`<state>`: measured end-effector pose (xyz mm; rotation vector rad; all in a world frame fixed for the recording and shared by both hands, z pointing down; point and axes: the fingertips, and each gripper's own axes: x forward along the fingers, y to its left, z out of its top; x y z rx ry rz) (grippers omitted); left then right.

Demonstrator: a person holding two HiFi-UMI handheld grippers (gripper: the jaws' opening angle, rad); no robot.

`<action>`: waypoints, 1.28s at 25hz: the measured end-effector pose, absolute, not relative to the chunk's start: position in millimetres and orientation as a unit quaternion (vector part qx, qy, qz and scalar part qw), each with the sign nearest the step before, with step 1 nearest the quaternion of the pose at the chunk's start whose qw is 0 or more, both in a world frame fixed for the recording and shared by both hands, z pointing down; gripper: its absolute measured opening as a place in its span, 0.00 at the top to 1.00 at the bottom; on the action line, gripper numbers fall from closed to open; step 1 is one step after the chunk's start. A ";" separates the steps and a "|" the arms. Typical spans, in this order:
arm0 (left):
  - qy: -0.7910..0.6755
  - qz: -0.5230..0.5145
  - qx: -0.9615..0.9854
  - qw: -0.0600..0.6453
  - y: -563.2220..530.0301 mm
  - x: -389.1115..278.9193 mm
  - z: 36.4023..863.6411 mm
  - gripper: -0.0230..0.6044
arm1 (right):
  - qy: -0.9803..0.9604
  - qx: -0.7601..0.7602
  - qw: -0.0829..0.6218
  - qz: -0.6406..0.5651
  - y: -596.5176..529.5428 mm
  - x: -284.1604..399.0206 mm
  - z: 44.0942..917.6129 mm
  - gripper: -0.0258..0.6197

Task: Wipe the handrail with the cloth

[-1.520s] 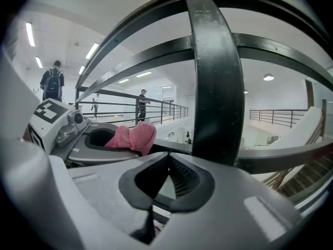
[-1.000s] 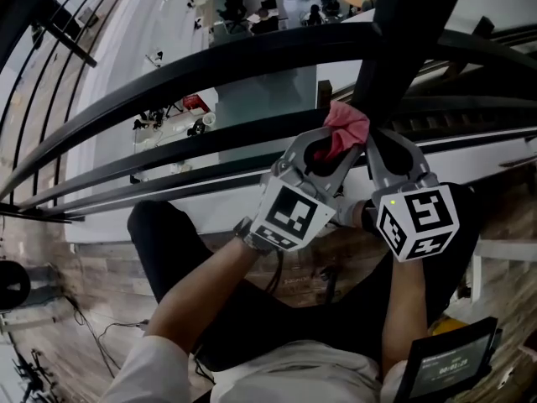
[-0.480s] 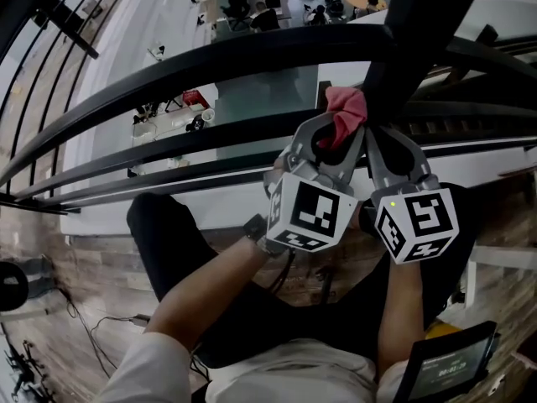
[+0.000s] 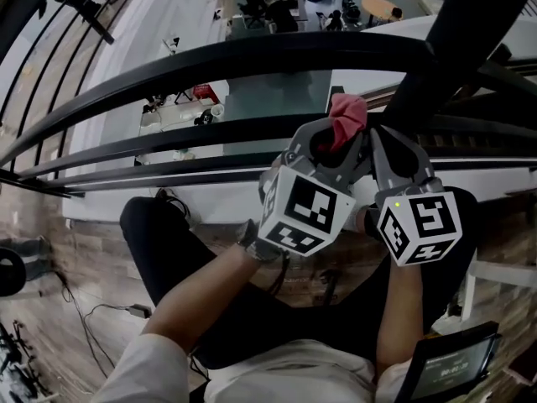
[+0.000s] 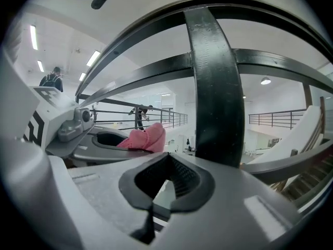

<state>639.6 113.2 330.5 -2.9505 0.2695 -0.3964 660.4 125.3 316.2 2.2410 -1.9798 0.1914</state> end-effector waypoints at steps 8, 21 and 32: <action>0.106 -0.144 -0.983 0.045 87.9 606.7 319.6 0.86 | -0.672 0.733 0.084 0.067 108.3 635.2 314.0 0.96; 0.150 -0.149 -0.977 0.009 52.6 546.8 317.4 0.86 | -0.691 0.715 0.090 0.058 85.5 604.4 308.1 0.96; 0.191 -0.140 -0.971 -0.012 22.6 486.3 326.0 0.86 | -0.722 0.684 0.084 0.061 58.8 547.4 313.2 0.96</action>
